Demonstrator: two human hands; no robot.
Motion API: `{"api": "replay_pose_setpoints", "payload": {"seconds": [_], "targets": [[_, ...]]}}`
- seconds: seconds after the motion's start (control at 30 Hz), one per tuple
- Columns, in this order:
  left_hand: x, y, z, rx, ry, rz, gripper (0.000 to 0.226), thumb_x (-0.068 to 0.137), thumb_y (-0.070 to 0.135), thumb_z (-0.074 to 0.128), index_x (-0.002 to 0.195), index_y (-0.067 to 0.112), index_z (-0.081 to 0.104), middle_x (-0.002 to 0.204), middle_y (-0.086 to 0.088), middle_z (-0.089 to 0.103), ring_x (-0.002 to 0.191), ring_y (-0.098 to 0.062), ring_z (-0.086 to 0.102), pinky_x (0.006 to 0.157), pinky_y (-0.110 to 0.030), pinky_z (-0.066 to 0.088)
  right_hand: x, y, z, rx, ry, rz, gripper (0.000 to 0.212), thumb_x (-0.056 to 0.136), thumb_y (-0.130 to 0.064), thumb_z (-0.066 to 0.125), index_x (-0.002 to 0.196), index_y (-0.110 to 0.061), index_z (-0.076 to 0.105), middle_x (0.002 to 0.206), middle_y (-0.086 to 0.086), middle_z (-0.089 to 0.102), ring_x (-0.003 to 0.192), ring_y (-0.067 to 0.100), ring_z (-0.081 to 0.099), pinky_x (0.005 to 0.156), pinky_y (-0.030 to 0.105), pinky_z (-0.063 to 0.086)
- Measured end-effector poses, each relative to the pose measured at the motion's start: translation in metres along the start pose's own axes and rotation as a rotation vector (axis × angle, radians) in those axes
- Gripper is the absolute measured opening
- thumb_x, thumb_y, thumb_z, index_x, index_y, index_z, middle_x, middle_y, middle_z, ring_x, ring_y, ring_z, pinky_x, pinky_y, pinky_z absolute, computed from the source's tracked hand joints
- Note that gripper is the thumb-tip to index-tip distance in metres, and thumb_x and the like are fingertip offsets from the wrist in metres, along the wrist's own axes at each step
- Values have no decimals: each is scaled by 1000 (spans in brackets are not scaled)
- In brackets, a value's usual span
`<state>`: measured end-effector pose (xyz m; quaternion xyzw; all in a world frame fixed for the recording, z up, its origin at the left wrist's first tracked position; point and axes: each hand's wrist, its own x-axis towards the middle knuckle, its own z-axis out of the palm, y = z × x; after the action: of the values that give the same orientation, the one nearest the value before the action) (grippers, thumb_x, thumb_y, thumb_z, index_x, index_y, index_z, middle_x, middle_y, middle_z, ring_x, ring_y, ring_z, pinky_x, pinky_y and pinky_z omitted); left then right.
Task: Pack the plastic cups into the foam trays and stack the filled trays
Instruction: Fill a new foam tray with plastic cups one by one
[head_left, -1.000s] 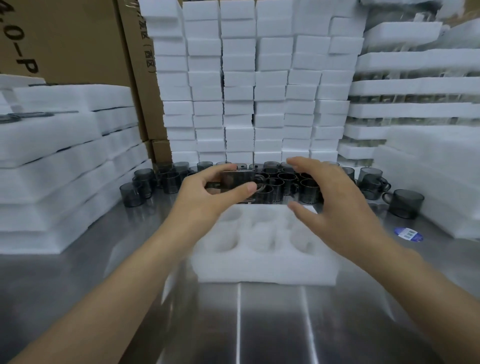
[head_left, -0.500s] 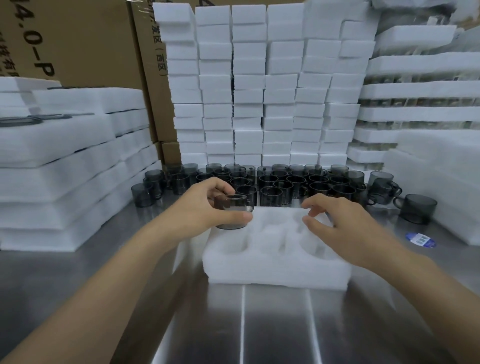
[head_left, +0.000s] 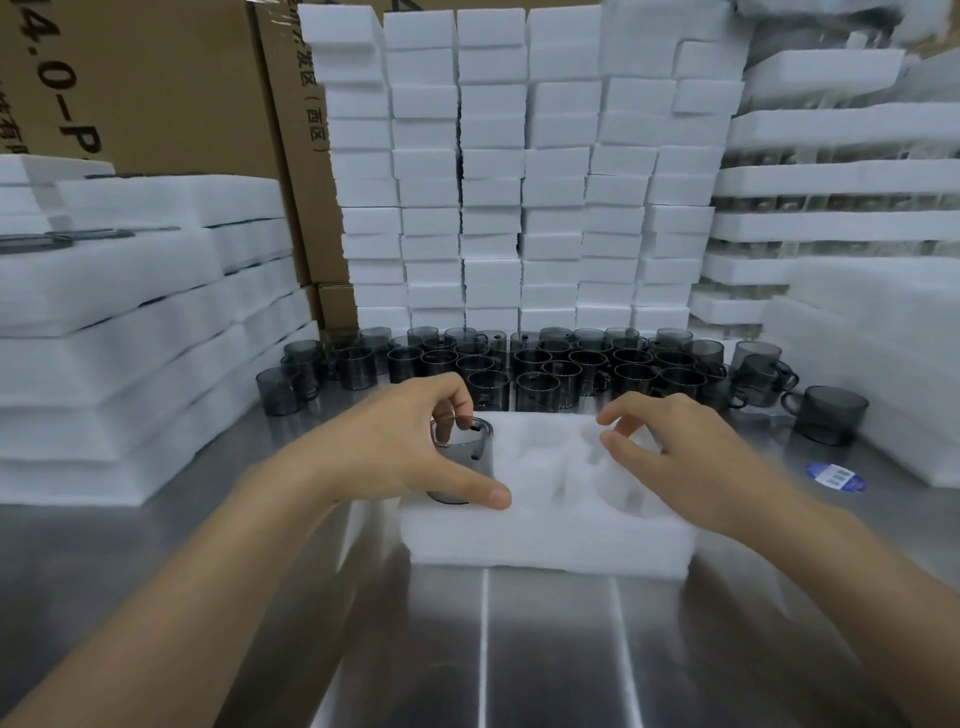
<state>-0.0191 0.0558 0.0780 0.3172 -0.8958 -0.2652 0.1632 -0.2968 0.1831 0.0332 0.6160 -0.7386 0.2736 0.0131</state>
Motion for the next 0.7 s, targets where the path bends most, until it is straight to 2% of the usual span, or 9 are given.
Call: {"api": "replay_pose_setpoints", "payload": {"seconds": [0.13, 0.2, 0.27, 0.3, 0.37, 0.43, 0.53, 0.63, 0.7], "targets": [[-3, 3, 1, 50, -57, -29, 71, 50, 79, 93, 100, 43, 56, 91, 14, 57, 75, -7, 51, 70, -29, 44, 0, 0, 0, 4, -3, -7, 26, 104, -47, 50, 125, -38, 63, 106, -27, 63, 86, -10, 45, 70, 14, 33], [-5, 8, 0, 132, -40, -33, 77, 53, 95, 76, 112, 49, 54, 111, 19, 57, 98, -2, 54, 86, -30, 48, 1, 1, 1, 6, -1, -11, 25, 105, -46, 51, 125, -38, 64, 106, -27, 63, 90, -9, 46, 72, 13, 35], [-8, 16, 0, 143, 32, -13, 95, 61, 108, 48, 140, 55, 46, 143, 25, 48, 132, 2, 44, 112, -37, 41, 2, 2, 1, 7, 1, -17, 25, 104, -46, 51, 124, -38, 64, 106, -27, 63, 97, -10, 45, 74, 12, 34], [-9, 21, 2, 150, 77, 14, 102, 65, 110, 37, 152, 57, 35, 157, 27, 39, 145, 2, 34, 121, -39, 34, 2, 3, 1, 8, 3, -20, 25, 104, -46, 51, 124, -38, 64, 105, -28, 63, 99, -11, 44, 74, 12, 34], [-9, 32, 14, 258, 100, 72, 104, 73, 109, 23, 163, 58, 12, 172, 29, 15, 158, 3, 11, 129, -43, 19, 2, 3, 2, 10, 8, -25, 25, 104, -46, 51, 124, -38, 64, 104, -28, 64, 101, -13, 42, 75, 12, 34], [-8, 39, 34, 416, -37, 64, 104, 77, 106, 15, 166, 54, -3, 175, 28, -2, 160, 4, -8, 132, -43, 7, 2, 4, 3, 15, 10, -29, 25, 105, -45, 51, 124, -37, 65, 104, -28, 64, 103, -9, 42, 75, 14, 34], [-7, 37, 49, 475, -157, 14, 108, 76, 105, 13, 167, 50, -9, 172, 30, -13, 155, 11, -18, 132, -38, -4, 2, 3, 4, 31, 10, -26, 26, 105, -44, 52, 125, -35, 65, 104, -27, 64, 104, 1, 44, 77, 17, 36], [-6, 37, 34, 424, -35, 60, 111, 74, 108, 13, 167, 51, -8, 160, 40, -18, 132, 32, -30, 129, -33, -12, 1, 3, 4, 49, 11, -22, 25, 105, -43, 53, 125, -35, 66, 104, -27, 64, 103, 0, 44, 76, 11, 33], [-6, 36, 26, 360, 82, 103, 113, 73, 109, 13, 167, 50, -4, 151, 52, -16, 120, 42, -32, 123, -22, -13, 1, 4, 4, 54, 15, -25, 25, 105, -43, 52, 124, -36, 66, 103, -27, 64, 102, -5, 44, 75, 12, 33]]}}
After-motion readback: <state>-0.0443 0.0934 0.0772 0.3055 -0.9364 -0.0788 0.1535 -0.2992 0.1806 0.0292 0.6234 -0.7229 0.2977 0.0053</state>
